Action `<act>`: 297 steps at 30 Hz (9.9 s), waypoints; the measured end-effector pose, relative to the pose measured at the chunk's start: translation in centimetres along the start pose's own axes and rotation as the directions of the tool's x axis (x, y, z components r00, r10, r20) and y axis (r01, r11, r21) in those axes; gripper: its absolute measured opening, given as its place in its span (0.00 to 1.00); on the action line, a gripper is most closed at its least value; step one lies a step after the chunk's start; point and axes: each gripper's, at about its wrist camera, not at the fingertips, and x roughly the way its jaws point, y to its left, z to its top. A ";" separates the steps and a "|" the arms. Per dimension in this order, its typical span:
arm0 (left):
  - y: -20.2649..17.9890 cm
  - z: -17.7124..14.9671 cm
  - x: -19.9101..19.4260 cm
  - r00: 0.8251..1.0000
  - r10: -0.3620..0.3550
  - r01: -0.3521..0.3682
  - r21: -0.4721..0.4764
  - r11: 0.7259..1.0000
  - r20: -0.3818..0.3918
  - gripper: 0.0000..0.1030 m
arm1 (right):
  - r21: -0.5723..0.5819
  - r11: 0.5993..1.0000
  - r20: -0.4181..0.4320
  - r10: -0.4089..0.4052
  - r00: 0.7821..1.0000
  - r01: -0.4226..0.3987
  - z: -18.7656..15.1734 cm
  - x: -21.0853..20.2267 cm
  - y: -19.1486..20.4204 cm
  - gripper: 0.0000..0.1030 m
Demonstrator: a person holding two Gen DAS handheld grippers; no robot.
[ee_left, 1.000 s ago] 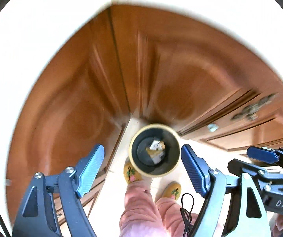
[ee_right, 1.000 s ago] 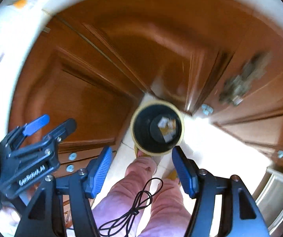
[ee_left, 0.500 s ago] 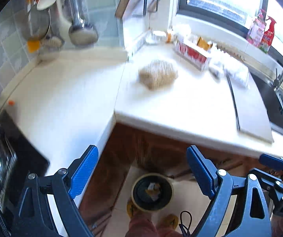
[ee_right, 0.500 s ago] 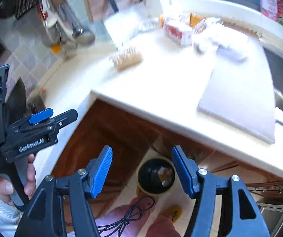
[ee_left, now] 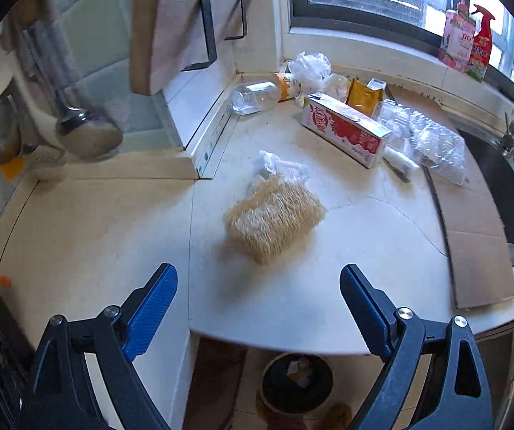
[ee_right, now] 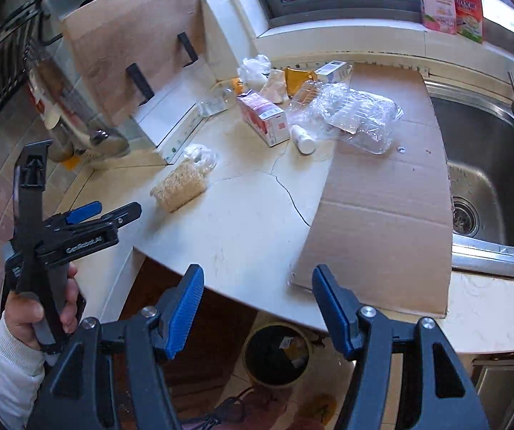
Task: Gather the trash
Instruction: 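Raise both tools back toward the counter trash, then grasp the fibrous bundle with the left tool while the right tool grasps the plastic bag, then lower both held items over the black bin and open both tools, then raise both tools back to the counter near the pink carton, then grasp the pink juice carton with the left tool while the right tool grasps the clear plastic tray, then carry both items down over the black bin and open both tools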
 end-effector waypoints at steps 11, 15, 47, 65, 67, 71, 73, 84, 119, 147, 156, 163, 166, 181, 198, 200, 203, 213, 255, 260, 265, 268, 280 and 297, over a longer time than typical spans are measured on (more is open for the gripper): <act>1.8 4.1 9.1 0.989 -0.108 0.105 -0.036 0.994 -0.105 0.88 | 0.017 1.000 -0.013 0.019 1.000 -0.019 4.6 6.3 2.1 0.61; 1.8 4.5 10.7 0.978 -0.170 0.167 -0.036 0.985 -0.118 0.88 | 0.029 0.999 -0.009 0.016 1.000 -0.016 6.1 8.3 2.8 0.62; 9.0 1.3 3.9 0.968 -0.246 0.250 -0.213 0.945 0.048 0.38 | 0.020 0.999 -0.094 -0.028 0.995 0.030 13.2 22.8 8.3 0.37; 8.1 -1.7 -0.5 0.974 -0.218 0.226 -0.247 0.942 0.062 0.37 | -0.028 0.996 -0.030 0.078 0.996 -0.079 8.8 13.6 8.4 0.09; 7.3 -2.4 -1.3 0.973 -0.222 0.230 -0.240 0.943 0.058 0.37 | -0.045 0.995 -0.025 0.092 0.995 -0.093 7.5 11.6 8.1 0.09; 5.5 -4.4 -3.3 0.971 -0.234 0.238 -0.227 0.944 0.047 0.37 | -0.079 0.990 -0.030 0.112 0.993 -0.114 4.5 7.9 7.5 0.09; 4.7 -5.7 -4.2 0.971 -0.236 0.240 -0.223 0.945 0.041 0.37 | -0.095 0.988 -0.044 0.116 0.992 -0.120 2.7 6.4 7.1 0.09; 0.1 -14.9 -4.2 0.967 -0.244 0.222 -0.218 0.950 -0.079 0.38 | -0.217 0.971 -0.205 0.053 0.977 -0.099 -8.0 5.5 5.2 0.09; -0.5 -33.9 20.5 0.845 -0.203 0.073 -0.268 0.961 -0.495 0.70 | -0.157 0.985 -0.532 -0.144 0.834 0.069 -23.3 31.7 -1.9 0.32; -1.5 -18.1 -4.5 0.969 -0.196 0.167 -0.184 0.969 -0.154 0.78 | -0.192 0.973 -0.238 0.080 0.968 -0.127 -13.0 5.6 2.3 0.32; -2.6 -11.5 -13.3 0.980 -0.197 0.196 -0.120 0.973 0.006 0.81 | -0.179 0.974 -0.013 0.135 0.991 -0.135 -9.3 -2.2 1.6 0.42; -5.7 -6.8 -17.8 0.971 -0.209 0.214 -0.032 0.976 0.115 0.86 | -0.172 0.977 0.093 0.140 0.986 -0.123 -7.0 -6.0 0.2 0.46; -7.1 -5.3 -18.4 0.970 -0.194 0.195 0.008 0.981 0.145 0.86 | -0.158 0.980 0.116 0.139 0.983 -0.120 -5.5 -7.1 -0.6 0.47; -10.6 4.2 -19.7 0.961 -0.171 0.161 0.063 0.985 0.219 0.97 | -0.005 1.000 0.239 0.031 0.970 -0.031 4.1 -10.3 -9.1 0.47; -10.5 15.0 -0.9 0.990 -0.132 0.137 -0.092 0.986 0.057 0.97 | 0.331 0.922 0.069 0.188 0.980 -0.200 12.0 3.7 -19.2 0.47; -10.5 16.3 1.9 0.992 -0.120 0.123 -0.111 0.986 0.031 0.97 | 0.364 0.906 0.057 0.212 0.976 -0.218 12.4 5.7 -20.2 0.47; -10.2 17.6 5.6 0.994 -0.112 0.108 -0.159 0.981 -0.015 0.97 | 0.406 0.879 0.052 0.250 0.967 -0.249 12.8 8.2 -21.5 0.47; -8.0 20.4 14.4 0.978 -0.118 0.051 -0.353 0.934 -0.173 0.97 | 0.442 0.823 0.093 0.355 0.930 -0.358 13.7 12.1 -22.8 0.51; -2.0 7.7 -6.6 0.970 -0.228 0.244 -0.290 0.925 0.089 0.37 | -0.290 0.939 0.292 0.272 0.917 -0.186 10.3 -2.9 -1.2 0.11; -1.2 3.2 -10.1 0.962 -0.255 0.274 -0.304 0.913 0.099 0.37 | -0.361 0.905 0.263 0.331 0.906 -0.226 7.4 -6.0 1.2 0.11; -0.8 -2.6 -12.5 0.956 -0.284 0.292 -0.305 0.906 0.072 0.37 | -0.437 0.841 0.175 0.429 0.886 -0.320 2.8 -8.5 4.0 0.11; -0.6 -5.9 -13.4 0.959 -0.279 0.278 -0.296 0.914 0.040 0.37 | -0.466 0.794 0.095 0.485 0.869 -0.392 -0.3 -8.9 5.4 0.11; 0.8 -19.4 -6.4 0.928 -0.278 0.170 -0.382 0.908 -0.249 0.37 | -0.420 0.736 -0.264 0.461 0.847 -0.531 -11.2 1.3 8.2 0.12; 2.3 -36.4 21.9 0.832 -0.398 0.155 -0.526 0.836 -0.386 0.38 | -0.157 0.886 -0.424 0.339 0.840 -0.437 -23.6 29.3 1.2 0.15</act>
